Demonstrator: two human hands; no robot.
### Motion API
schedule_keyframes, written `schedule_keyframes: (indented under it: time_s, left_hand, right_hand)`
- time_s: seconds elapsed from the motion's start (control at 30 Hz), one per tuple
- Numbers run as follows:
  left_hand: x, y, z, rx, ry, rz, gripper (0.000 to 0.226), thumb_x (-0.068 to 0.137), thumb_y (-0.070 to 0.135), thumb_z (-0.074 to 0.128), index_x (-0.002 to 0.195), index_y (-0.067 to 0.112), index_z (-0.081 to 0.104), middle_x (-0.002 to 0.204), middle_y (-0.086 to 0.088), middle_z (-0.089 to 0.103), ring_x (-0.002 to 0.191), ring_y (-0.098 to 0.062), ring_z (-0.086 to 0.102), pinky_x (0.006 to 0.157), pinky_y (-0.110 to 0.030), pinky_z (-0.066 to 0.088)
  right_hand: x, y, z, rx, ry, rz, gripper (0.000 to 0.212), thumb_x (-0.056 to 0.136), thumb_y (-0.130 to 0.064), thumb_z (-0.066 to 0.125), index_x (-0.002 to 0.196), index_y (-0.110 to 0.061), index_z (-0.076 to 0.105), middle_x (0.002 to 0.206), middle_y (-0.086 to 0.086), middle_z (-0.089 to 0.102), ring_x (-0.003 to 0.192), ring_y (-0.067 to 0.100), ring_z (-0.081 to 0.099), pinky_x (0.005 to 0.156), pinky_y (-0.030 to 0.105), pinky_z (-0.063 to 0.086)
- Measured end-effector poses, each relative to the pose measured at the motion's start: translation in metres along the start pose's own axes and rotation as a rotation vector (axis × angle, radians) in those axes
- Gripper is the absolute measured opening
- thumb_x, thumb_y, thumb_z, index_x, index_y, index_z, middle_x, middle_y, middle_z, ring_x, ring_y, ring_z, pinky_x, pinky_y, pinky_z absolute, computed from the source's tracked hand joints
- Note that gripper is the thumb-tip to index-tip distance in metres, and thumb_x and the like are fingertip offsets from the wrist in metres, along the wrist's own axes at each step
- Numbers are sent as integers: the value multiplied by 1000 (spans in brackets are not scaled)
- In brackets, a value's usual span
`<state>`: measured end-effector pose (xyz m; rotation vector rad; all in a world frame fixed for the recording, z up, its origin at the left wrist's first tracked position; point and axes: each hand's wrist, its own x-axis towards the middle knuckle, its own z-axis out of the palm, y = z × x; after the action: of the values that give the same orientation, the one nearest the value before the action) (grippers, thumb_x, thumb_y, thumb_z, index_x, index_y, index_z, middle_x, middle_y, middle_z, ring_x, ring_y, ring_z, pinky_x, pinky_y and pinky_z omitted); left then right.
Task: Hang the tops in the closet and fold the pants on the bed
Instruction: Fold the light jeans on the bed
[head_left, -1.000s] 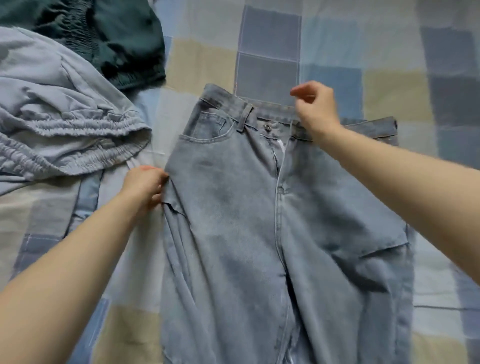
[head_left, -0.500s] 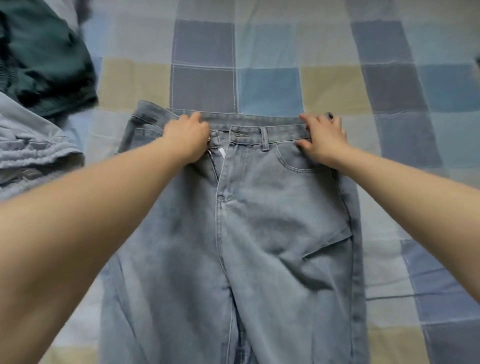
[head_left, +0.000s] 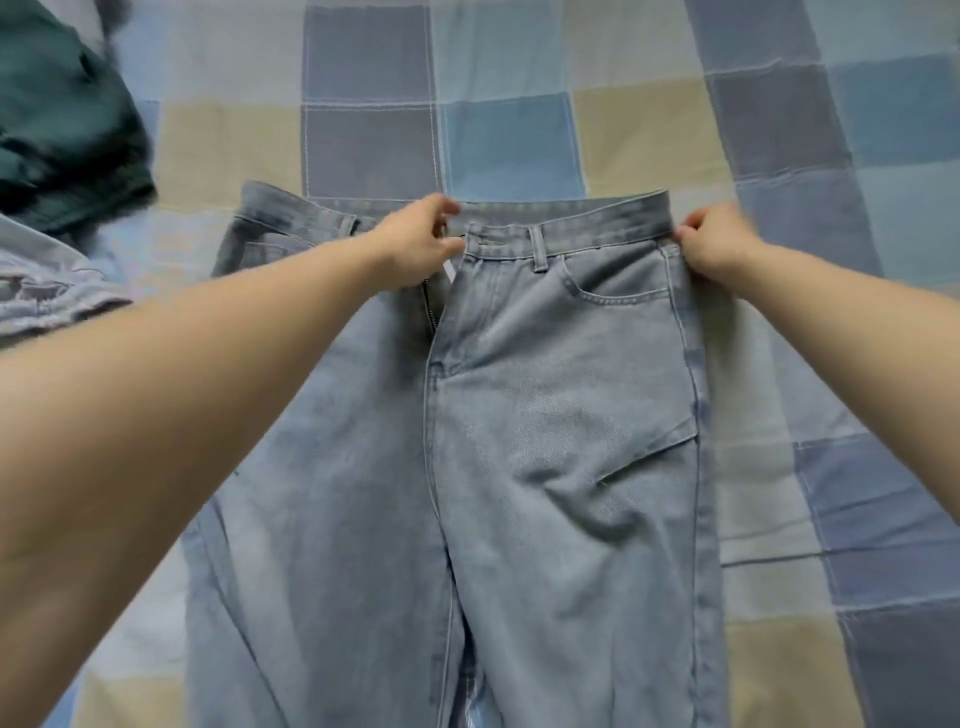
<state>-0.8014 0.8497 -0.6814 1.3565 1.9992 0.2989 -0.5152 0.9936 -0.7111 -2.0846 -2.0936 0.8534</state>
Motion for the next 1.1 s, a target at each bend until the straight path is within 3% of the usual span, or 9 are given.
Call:
schedule_keyframes:
  time_s: [0.17, 0.27, 0.4, 0.57, 0.67, 0.8, 0.87, 1.0, 1.1]
  left_hand:
    - [-101, -47, 44, 21, 268, 90, 64, 88, 9, 59, 148, 13, 36, 155, -8, 35, 148, -28, 19, 120, -40, 18]
    - [-188, -76, 78, 43, 272, -83, 73, 76, -5, 59, 145, 9, 41, 156, -10, 31, 149, -31, 16, 120, -48, 15]
    - [-289, -83, 108, 154, 286, -193, 78, 64, -12, 60, 140, 6, 48, 155, -15, 33, 146, -37, 21, 117, -55, 19]
    - [-387, -57, 138, 165, 329, -566, 87, 59, 2, 71, 141, 14, 45, 153, -8, 36, 139, -36, 31, 108, -54, 28]
    - [-431, -44, 158, 127, 340, -698, 87, 57, 8, 77, 139, 16, 47, 132, -13, 47, 115, -39, 47, 91, -51, 42]
    - [-469, -42, 176, -191, 285, -813, 77, 76, -1, 57, 144, 24, 31, 110, -17, 60, 93, -39, 61, 75, -42, 48]
    - [-479, -45, 176, -317, 337, -825, 64, 75, -5, 54, 130, 24, 39, 95, -18, 64, 85, -39, 61, 73, -41, 49]
    - [-502, -77, 160, -448, 347, -740, 44, 70, -6, 61, 99, 22, 44, 85, 1, 55, 77, -28, 53, 62, -29, 34]
    - [-535, -131, 137, -384, 417, -734, 47, 71, -8, 64, 103, 22, 47, 85, -1, 54, 78, -28, 54, 64, -30, 39]
  right_hand:
    - [-74, -6, 18, -67, 308, -208, 32, 87, -5, 43, 118, -5, 50, 120, 21, 52, 114, 38, 45, 95, 40, 33]
    - [-168, 5, 34, 48, 180, -521, 31, 78, 6, 48, 107, -2, 57, 97, 16, 52, 92, 33, 50, 85, 37, 37]
    - [-302, 11, 46, 257, -92, -533, 25, 79, 12, 53, 95, -5, 62, 87, 1, 50, 74, 13, 48, 70, 19, 35]
    - [-446, 24, 89, 377, -536, -26, 11, 91, -7, 56, 97, -15, 61, 83, 4, 67, 75, 14, 67, 78, 30, 54]
    - [-507, 34, 118, 215, -739, 138, 22, 93, -27, 58, 111, -15, 58, 97, 1, 70, 90, 14, 64, 83, 20, 44]
    - [-542, 33, 137, 320, -762, 222, 14, 93, -24, 60, 84, -15, 53, 73, 3, 61, 74, 20, 54, 68, 30, 39]
    - [-545, 37, 142, 283, -732, 210, 34, 93, -20, 59, 65, -20, 40, 61, -4, 45, 68, 17, 43, 60, 27, 29]
    - [-538, 59, 139, 335, -662, 288, 20, 95, -15, 53, 76, -9, 50, 74, 6, 53, 73, 17, 46, 64, 27, 32]
    - [-540, 73, 135, 424, -640, 373, 27, 95, -17, 52, 71, -14, 41, 71, 10, 43, 73, 19, 42, 71, 33, 39]
